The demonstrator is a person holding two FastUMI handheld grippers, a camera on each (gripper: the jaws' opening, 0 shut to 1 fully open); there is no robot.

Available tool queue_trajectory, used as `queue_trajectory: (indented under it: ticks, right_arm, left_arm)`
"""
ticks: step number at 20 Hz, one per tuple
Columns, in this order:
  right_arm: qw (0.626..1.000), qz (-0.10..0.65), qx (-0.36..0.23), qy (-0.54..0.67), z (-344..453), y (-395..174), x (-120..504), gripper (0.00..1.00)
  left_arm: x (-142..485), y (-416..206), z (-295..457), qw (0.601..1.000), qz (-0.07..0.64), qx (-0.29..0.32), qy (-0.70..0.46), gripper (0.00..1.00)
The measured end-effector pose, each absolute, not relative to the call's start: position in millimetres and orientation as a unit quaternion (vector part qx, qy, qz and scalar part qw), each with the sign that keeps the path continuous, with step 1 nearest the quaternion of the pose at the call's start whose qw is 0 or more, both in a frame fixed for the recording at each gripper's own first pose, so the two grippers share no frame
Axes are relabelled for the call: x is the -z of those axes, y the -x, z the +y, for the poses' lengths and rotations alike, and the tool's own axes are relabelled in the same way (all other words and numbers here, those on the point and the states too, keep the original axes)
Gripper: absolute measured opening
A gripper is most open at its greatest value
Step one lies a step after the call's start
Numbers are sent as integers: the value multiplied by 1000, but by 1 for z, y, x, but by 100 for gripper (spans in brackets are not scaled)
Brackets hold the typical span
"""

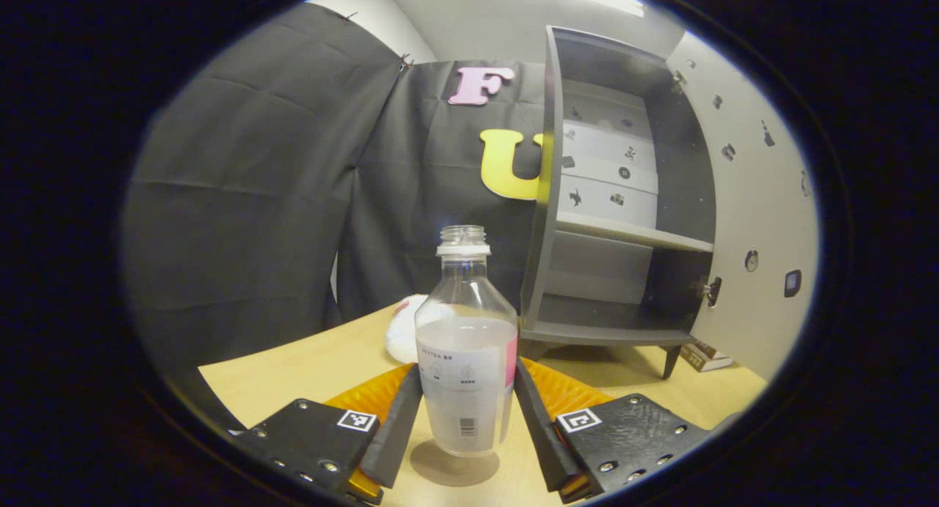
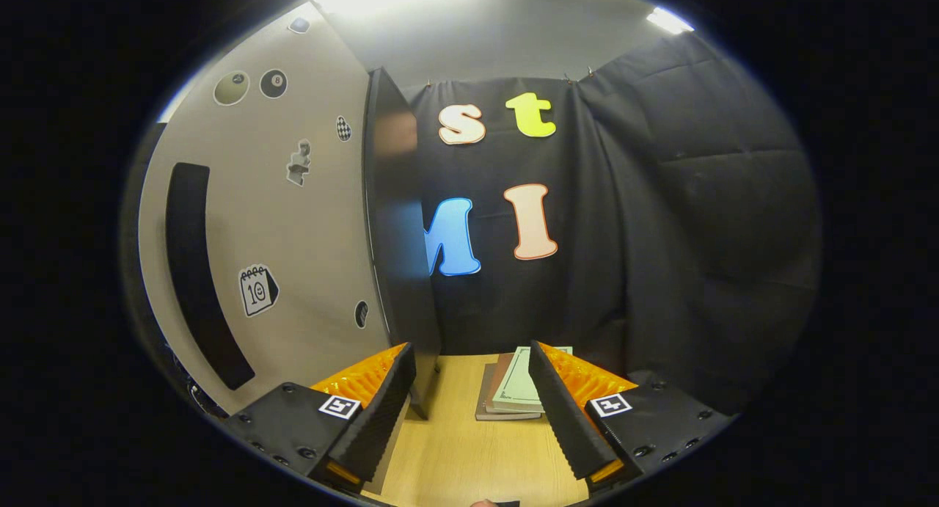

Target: Open the cabinet door with the right hand, grasp the bottle in the cabinet with the left hand and place it on the coaster, then close the cabinet door with the right hand.

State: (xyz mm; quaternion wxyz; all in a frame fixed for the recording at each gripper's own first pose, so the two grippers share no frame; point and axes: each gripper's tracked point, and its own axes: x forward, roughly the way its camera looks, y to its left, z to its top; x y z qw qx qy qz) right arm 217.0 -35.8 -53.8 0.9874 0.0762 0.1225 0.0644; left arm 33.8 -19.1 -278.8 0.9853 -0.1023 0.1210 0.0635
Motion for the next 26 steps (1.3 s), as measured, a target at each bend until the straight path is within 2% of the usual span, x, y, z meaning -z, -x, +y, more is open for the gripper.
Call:
queue_trajectory:
  ticks: [1, 5, 6, 9, 10, 13, 14, 16, 17, 18, 22, 25, 26]
  right_arm:
    - [988, 126, -61, -69, -38, -216, 57, 98]
    - [987, 142, -58, -53, -40, -211, 67, 98]
    - [987, 142, -57, -48, -41, -210, 68, 98]
    - [987, 142, -55, -43, -45, -209, 71, 98]
    - [987, 144, -55, -45, -46, -210, 73, 98]
    - [986, 147, -52, -52, -50, -212, 76, 98]
    - [987, 144, -52, -53, -52, -212, 75, 98]
    - [987, 140, -52, -50, -53, -213, 74, 98]
    - [988, 139, -53, -49, -52, -214, 75, 98]
    - [988, 138, -55, -51, -51, -215, 74, 98]
    - [986, 127, -84, -61, -36, -221, 66, 98]
    - [987, 109, -107, -52, -25, -227, 58, 98]
    - [986, 105, -120, -55, -18, -229, 55, 93]
  left_arm:
    - [288, -33, -17, 985, 126, -68, 99, 74]
    - [319, -39, -18, 983, 140, -85, 85, 72]
    - [325, -41, -22, 982, 144, -86, 86, 74]
    - [345, -39, -26, 979, 159, -98, 85, 72]
    - [348, -38, -27, 977, 164, -102, 86, 74]
    - [350, -35, -32, 976, 170, -110, 79, 72]
    - [351, -33, -32, 975, 175, -111, 75, 75]
    - [349, -29, -32, 974, 185, -116, 66, 76]
    - [344, -27, -35, 974, 187, -112, 64, 76]
    - [336, -26, -37, 975, 183, -110, 60, 82]
    - [299, -22, -38, 977, 178, -110, 51, 80]
    - [249, -7, -36, 980, 160, -113, 36, 80]
    - [231, -1, -30, 980, 155, -123, 30, 79]
